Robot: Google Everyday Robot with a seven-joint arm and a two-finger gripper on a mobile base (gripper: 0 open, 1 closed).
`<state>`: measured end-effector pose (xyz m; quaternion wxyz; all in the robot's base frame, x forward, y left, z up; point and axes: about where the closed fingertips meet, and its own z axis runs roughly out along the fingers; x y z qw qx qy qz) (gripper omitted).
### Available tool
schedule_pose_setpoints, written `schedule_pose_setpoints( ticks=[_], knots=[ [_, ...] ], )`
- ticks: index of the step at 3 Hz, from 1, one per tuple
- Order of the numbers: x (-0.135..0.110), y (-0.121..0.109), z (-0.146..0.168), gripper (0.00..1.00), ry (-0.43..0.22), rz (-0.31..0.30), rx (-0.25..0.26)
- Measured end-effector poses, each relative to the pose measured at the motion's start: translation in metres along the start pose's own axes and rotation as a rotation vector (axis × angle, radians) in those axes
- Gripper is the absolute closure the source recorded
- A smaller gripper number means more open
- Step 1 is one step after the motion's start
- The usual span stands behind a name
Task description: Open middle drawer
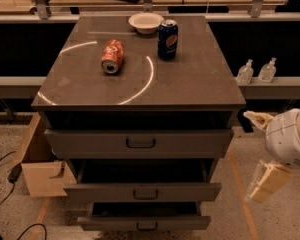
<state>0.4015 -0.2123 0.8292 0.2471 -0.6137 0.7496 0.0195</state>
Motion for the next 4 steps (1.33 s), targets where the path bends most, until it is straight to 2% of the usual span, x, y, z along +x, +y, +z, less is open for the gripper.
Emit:
schedule_pose_setpoints(
  ticks=[1, 2, 3, 4],
  knots=[
    [-0.001, 0.0, -0.002, 0.0, 0.002, 0.003, -0.004],
    [-0.001, 0.012, 0.022, 0.0, -0.012, 0.051, -0.012],
    [0.001, 0.036, 0.075, 0.0, -0.097, 0.124, -0.036],
    [0.0, 0.053, 0.126, 0.0, -0.236, 0.161, -0.048]
  ],
)
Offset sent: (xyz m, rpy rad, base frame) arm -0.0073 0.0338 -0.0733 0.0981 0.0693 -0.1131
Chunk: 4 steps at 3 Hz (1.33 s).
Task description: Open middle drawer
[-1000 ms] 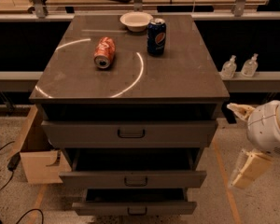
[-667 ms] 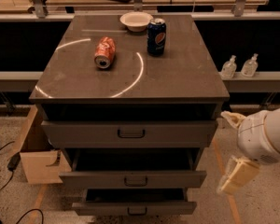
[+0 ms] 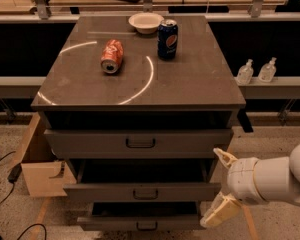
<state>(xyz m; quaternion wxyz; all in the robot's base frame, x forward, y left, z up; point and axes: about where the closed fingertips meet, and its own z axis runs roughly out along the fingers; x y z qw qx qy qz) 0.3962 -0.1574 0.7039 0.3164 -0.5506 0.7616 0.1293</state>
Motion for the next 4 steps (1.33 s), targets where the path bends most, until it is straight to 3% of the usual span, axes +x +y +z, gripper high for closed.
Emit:
schedule_pose_setpoints(
  ticks=[1, 2, 3, 4],
  knots=[
    [0.021, 0.009, 0.069, 0.0, -0.116, -0.018, -0.043],
    [0.019, 0.008, 0.068, 0.0, -0.114, -0.02, -0.041],
    [0.023, 0.006, 0.081, 0.16, -0.122, 0.007, -0.017],
    [0.032, -0.016, 0.113, 0.48, -0.162, 0.069, 0.052]
  ],
)
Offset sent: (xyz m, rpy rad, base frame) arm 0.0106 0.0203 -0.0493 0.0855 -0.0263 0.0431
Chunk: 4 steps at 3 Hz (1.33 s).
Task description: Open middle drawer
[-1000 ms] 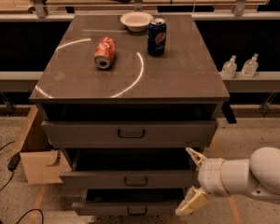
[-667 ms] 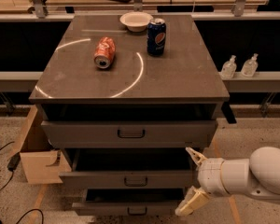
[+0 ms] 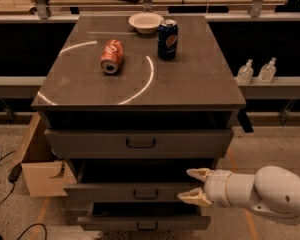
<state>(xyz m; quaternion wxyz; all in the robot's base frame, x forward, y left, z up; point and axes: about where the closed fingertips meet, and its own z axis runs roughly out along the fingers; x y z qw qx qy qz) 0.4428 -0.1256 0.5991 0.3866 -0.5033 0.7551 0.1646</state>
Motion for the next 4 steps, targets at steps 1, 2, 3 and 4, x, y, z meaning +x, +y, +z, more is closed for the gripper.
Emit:
schedule_pose_setpoints(
  ticks=[1, 2, 3, 4],
  knots=[
    [0.016, -0.014, 0.02, 0.72, -0.039, 0.072, 0.046],
    [0.035, -0.029, 0.039, 0.95, -0.053, 0.085, 0.104],
    [0.046, -0.05, 0.062, 1.0, -0.092, 0.041, 0.158],
    [0.049, -0.072, 0.087, 1.0, -0.124, 0.023, 0.175]
  ],
)
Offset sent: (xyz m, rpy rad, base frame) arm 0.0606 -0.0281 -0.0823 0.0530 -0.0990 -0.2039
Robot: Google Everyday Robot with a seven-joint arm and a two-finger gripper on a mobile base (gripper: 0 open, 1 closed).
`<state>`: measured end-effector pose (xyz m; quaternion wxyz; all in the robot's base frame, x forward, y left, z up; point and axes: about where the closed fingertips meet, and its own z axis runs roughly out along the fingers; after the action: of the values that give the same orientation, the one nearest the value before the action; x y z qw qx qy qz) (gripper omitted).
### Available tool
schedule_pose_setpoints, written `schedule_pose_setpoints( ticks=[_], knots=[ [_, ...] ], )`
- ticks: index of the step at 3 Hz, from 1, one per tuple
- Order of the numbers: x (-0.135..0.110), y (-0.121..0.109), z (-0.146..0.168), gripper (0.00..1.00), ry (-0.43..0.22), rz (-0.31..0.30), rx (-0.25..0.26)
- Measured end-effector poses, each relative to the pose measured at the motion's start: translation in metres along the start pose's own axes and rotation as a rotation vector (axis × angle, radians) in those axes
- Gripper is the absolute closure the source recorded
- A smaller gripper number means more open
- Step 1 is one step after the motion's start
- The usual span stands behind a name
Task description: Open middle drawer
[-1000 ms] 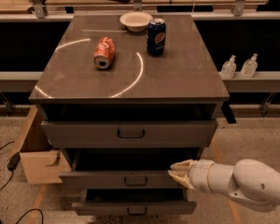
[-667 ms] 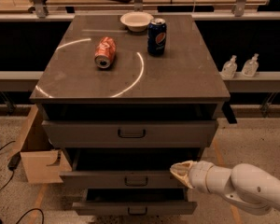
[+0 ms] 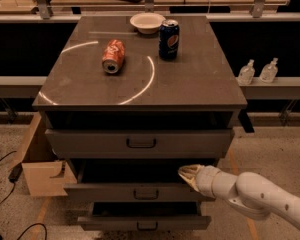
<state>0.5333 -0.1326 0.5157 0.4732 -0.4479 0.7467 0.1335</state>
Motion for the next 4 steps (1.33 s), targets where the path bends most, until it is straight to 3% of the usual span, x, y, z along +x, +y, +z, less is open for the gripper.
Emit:
schedule_pose_setpoints(
  ticks=[1, 4],
  knots=[
    [0.004, -0.017, 0.027, 1.0, 0.009, 0.013, -0.004],
    [0.032, -0.019, 0.053, 1.0, 0.066, 0.077, -0.013]
  ],
)
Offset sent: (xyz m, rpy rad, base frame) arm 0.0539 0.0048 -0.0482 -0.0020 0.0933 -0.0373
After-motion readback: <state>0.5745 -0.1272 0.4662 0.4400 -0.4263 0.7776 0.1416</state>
